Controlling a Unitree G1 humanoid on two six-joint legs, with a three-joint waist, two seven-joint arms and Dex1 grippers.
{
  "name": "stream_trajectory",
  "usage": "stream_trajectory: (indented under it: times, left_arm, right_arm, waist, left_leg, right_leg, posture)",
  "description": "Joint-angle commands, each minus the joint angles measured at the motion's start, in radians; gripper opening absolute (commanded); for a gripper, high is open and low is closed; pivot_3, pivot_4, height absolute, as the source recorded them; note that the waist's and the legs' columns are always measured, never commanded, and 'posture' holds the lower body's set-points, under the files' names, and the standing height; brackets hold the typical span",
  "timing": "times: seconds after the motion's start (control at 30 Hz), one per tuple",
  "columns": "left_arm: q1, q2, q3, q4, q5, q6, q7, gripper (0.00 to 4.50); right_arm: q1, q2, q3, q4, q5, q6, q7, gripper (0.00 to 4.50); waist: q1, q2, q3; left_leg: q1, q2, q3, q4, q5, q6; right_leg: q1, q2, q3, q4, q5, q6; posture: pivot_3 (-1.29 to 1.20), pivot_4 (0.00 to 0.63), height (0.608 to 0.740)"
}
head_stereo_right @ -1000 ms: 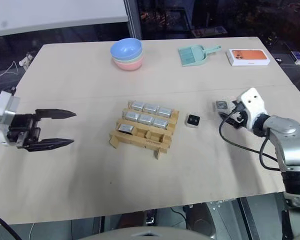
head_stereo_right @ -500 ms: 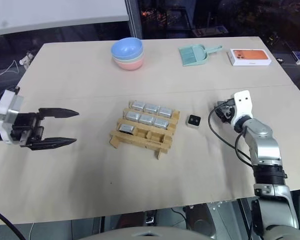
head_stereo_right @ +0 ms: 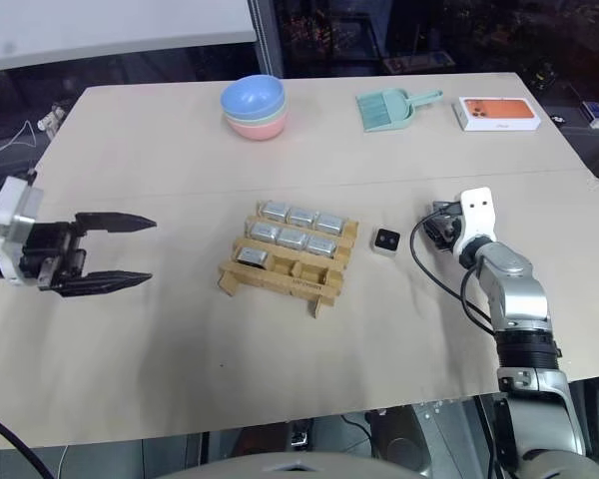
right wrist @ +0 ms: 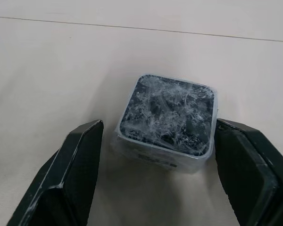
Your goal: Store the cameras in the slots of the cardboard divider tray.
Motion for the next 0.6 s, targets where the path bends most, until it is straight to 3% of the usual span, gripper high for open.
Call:
stream_trajectory:
  times: [0.03, 0.13, 0.2, 0.6]
  left_arm:
    - [-0.009, 0.026, 0.009, -0.003, -0.004, -0.004, -0.005, 4.36]
    - [-0.008, 0.027, 0.009, -0.003, -0.005, -0.003, -0.005, 4.36]
    - [-0.01, 0.028, 0.007, -0.001, -0.005, -0.003, -0.005, 4.36]
    - [-0.024, 0.013, -0.015, 0.011, 0.022, 0.009, -0.001, 4.36]
  right_arm:
    - [-0.007, 0.001, -0.014, -0.03, 0.006, -0.011, -0.007, 3.63]
    - [-0.004, 0.002, -0.011, -0.034, 0.002, -0.016, -0.006, 2.92]
    - [-0.003, 0.003, -0.011, -0.033, 0.0, -0.019, -0.007, 1.99]
    - [0.004, -0.02, 0.047, -0.13, -0.027, -0.095, 0.068, 1.93]
  waist:
    - [0.0, 0.0, 0.0]
    - [0.0, 0.0, 0.0]
    - [0.0, 0.0, 0.0]
    - [0.0, 0.0, 0.0]
  left_leg:
    - [0.0, 0.0, 0.0, 0.0, 0.0, 0.0]
    - [0.0, 0.0, 0.0, 0.0, 0.0, 0.0]
    - [0.0, 0.0, 0.0, 0.0, 0.0, 0.0]
    - [0.0, 0.0, 0.0, 0.0, 0.0, 0.0]
  right_leg:
    - [0.0, 0.0, 0.0, 0.0, 0.0, 0.0]
    - [0.0, 0.0, 0.0, 0.0, 0.0, 0.0]
    - [0.0, 0.0, 0.0, 0.0, 0.0, 0.0]
    - [0.0, 0.0, 0.0, 0.0, 0.001, 0.001]
  posture:
    - [0.0, 0.15, 0.74]
    - [0.0, 0.15, 0.74]
    - [0.0, 0.15, 0.74]
    - [0.0, 0.15, 0.74]
